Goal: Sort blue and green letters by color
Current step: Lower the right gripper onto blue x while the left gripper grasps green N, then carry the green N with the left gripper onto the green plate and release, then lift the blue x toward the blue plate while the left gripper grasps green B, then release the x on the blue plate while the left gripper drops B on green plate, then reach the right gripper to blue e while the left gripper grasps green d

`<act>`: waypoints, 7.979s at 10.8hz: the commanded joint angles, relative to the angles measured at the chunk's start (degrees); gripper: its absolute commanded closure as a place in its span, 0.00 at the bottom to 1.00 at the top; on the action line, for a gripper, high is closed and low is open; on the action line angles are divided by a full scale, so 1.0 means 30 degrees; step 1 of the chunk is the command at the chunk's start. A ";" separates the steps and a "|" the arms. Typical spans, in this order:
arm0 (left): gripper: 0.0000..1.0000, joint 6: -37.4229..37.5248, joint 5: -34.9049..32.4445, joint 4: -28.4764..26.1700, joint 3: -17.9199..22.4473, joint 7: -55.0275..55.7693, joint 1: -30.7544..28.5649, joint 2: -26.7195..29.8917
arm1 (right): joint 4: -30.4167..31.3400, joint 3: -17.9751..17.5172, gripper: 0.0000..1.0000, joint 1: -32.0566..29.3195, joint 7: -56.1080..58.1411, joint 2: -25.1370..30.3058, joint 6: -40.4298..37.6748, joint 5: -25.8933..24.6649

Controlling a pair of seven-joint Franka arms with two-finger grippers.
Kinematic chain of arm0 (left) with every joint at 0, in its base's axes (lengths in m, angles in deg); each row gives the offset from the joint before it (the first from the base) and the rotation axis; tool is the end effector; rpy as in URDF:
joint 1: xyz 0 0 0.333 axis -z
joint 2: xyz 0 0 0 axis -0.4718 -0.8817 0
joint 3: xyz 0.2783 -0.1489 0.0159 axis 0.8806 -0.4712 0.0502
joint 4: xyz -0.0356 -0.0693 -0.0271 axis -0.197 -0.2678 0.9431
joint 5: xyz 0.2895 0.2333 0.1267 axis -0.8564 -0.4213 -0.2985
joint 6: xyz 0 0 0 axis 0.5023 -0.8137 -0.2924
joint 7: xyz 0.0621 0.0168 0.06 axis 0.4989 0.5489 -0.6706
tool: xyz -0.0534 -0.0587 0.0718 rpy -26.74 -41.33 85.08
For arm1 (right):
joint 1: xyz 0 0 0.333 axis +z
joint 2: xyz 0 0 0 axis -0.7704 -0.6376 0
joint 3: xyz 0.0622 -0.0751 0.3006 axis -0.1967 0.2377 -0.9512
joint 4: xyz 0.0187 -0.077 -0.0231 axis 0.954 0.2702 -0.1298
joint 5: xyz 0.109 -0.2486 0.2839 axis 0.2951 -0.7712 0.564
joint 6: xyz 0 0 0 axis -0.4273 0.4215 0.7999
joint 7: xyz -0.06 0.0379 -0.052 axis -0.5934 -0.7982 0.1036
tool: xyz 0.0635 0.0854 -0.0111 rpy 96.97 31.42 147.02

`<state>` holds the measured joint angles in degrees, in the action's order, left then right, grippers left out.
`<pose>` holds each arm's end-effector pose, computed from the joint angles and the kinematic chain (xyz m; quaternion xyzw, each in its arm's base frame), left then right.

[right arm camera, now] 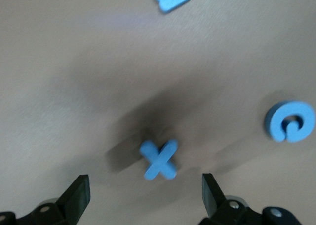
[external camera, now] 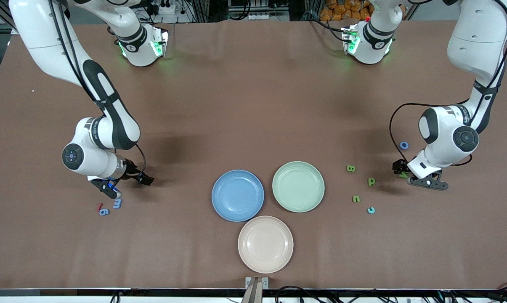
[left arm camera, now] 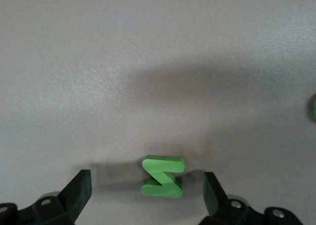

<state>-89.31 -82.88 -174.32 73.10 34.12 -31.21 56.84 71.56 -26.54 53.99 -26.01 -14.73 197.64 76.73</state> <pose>0.5875 0.0543 0.1731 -0.9933 0.1116 -0.0192 0.0222 0.6109 0.0572 0.1814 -0.9540 0.2886 0.0667 0.0459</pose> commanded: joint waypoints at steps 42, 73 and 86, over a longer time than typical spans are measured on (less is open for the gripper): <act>0.06 -0.0066 -0.1094 -0.1429 -0.1795 0.8270 0.5091 0.1247 | -0.5566 0.0437 1.00 0.5679 -1.1151 -0.1224 -0.1265 0.0087; 0.00 0.6174 -0.0126 0.5427 -0.2349 0.5491 0.3602 -0.0217 | -0.5205 0.2840 0.00 0.2582 0.0319 -0.2114 -0.2006 -0.2714; 0.52 0.2571 -0.1709 0.3199 -0.2527 0.5398 0.1956 -0.1622 | 0.2103 0.2723 0.00 -0.0116 0.6744 0.1493 0.1233 -0.2451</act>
<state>-80.22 -86.79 -164.01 66.30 50.11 -24.60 52.33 74.95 -17.15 55.24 -7.28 -14.94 205.04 69.53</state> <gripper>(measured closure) 0.137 0.000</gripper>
